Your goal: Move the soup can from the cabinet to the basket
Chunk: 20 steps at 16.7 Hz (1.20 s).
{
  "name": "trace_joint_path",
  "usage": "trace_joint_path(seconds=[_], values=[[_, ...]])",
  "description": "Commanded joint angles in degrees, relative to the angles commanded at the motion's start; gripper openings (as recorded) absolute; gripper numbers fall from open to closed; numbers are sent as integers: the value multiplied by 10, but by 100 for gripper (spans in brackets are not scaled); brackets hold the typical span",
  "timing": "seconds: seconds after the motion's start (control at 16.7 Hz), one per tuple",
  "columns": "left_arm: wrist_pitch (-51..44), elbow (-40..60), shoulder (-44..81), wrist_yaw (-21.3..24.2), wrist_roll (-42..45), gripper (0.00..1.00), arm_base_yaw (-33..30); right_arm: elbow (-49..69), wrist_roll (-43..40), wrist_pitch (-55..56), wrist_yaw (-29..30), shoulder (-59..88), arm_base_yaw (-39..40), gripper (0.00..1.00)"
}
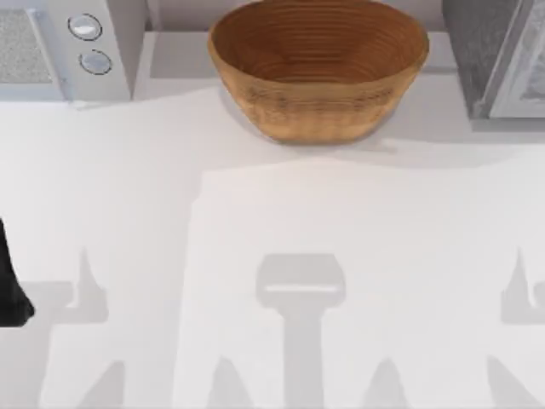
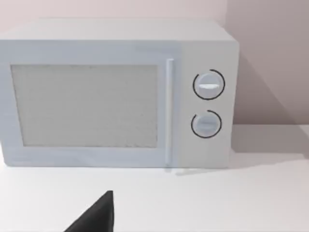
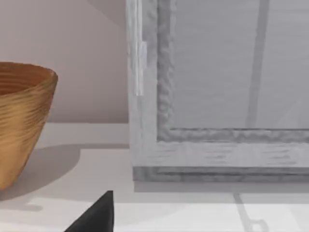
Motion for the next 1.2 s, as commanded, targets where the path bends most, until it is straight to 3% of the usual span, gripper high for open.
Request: trace_joint_path(seconds=[0.24, 0.48, 1.2], values=[[0, 0, 0, 0, 0, 100, 0, 18, 0, -3, 3, 14, 1, 100], [0, 0, 0, 0, 0, 100, 0, 124, 1, -27, 17, 97, 12, 100], [0, 0, 0, 0, 0, 100, 0, 721, 7, -174, 81, 556, 79, 100]])
